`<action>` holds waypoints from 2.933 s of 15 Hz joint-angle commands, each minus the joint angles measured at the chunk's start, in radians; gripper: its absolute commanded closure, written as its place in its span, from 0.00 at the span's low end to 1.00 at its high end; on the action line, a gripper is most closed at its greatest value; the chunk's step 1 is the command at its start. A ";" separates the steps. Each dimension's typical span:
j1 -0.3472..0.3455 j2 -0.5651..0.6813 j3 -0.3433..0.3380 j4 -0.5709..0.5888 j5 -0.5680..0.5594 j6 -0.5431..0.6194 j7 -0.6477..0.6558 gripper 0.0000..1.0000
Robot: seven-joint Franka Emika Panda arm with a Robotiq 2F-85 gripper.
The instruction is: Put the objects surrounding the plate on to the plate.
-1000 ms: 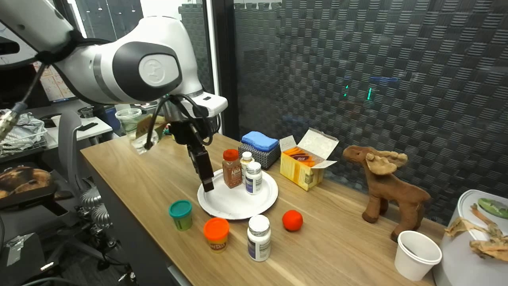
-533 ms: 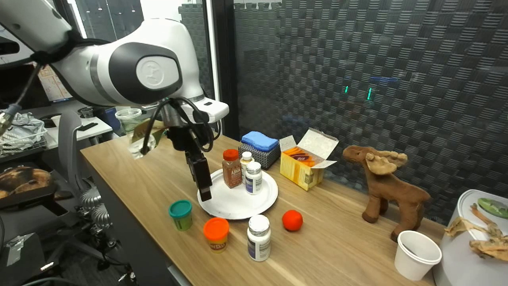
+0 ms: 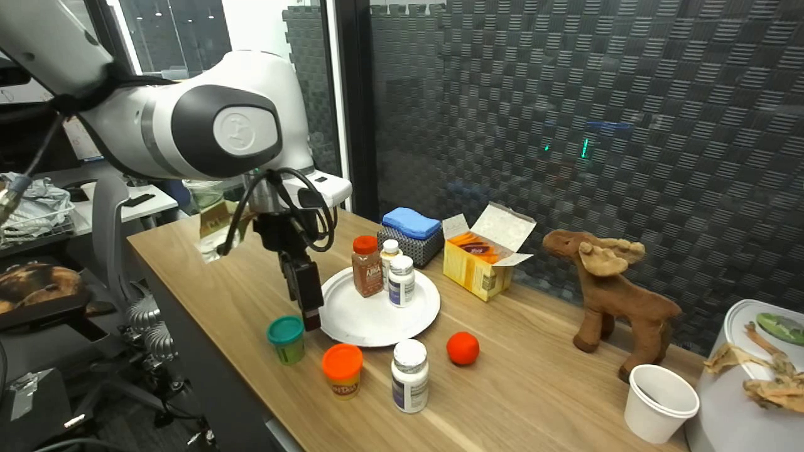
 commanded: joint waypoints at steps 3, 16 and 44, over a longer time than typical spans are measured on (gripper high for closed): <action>0.015 0.012 0.019 -0.017 0.000 0.003 0.001 0.00; 0.020 0.012 0.012 -0.056 0.007 0.027 0.020 0.49; -0.011 0.247 0.040 0.406 0.018 -0.213 -0.420 0.76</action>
